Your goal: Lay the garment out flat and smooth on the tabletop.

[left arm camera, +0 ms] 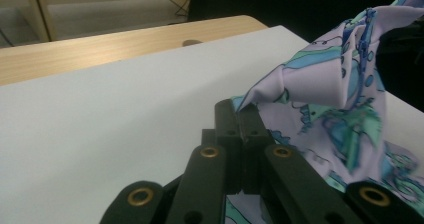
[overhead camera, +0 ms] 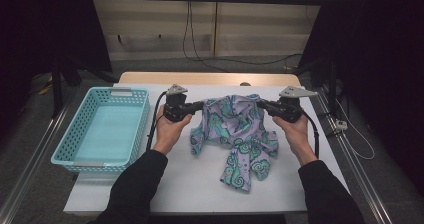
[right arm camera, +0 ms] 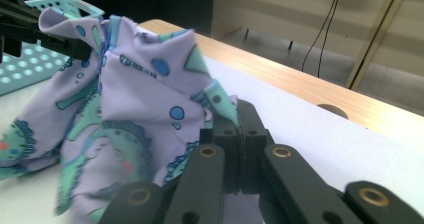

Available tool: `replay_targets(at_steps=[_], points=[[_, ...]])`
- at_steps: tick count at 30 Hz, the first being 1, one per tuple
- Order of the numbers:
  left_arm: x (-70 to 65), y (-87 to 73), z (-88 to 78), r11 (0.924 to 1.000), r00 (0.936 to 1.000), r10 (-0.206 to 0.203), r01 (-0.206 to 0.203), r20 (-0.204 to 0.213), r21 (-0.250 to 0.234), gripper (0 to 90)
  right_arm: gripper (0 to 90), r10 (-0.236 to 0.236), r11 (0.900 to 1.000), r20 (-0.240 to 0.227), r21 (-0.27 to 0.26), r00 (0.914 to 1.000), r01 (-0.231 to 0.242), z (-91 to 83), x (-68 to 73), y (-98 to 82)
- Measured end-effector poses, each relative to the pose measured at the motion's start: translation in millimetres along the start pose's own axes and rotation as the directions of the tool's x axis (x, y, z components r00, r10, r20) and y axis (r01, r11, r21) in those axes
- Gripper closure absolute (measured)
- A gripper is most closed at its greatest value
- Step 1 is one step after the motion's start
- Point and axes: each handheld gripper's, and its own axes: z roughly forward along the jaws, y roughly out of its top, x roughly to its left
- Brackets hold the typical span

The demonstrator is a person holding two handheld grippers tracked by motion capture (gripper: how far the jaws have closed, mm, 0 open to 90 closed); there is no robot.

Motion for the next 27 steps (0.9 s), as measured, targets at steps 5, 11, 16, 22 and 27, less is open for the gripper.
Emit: replay_targets(at_steps=[5, 11, 16, 22, 27], points=[[18.2, 12.8, 18.3, 0.9996, 0.9991, -0.024, 0.025, -0.036, 0.016, 90.0, 90.0, 0.003, 1.0, 0.025, 0.03, 0.9997, -0.003, 22.9, -13.6, 9.0], [42.7, 23.1, 39.3, 0.9966, 0.9954, -0.066, 0.07, -0.069, 0.043, 90.0, 90.0, -0.012, 0.996, 0.059, 0.085, 0.9982, 0.007, 50.0, -29.7, 21.9], [58.2, 25.5, 49.2, 0.9919, 0.9764, -0.114, 0.123, -0.183, 0.034, 71.1, 83.1, -0.003, 0.99, 0.126, 0.137, 0.992, -0.014, 74.2, -45.9, 26.7], [45.6, 18.1, 43.6, 0.9938, 0.9817, -0.071, 0.085, -0.176, 0.071, 56.9, 54.7, 0.034, 0.982, 0.201, 0.177, 0.979, -0.07, 77.1, -57.9, 15.5], [26.8, 7.1, 31.2, 0.9956, 0.9942, -0.03, 0.039, -0.103, 0.085, 54.4, 52.7, 0.049, 0.981, 0.188, 0.174, 0.981, -0.082, 55.2, -53.1, 1.0]])
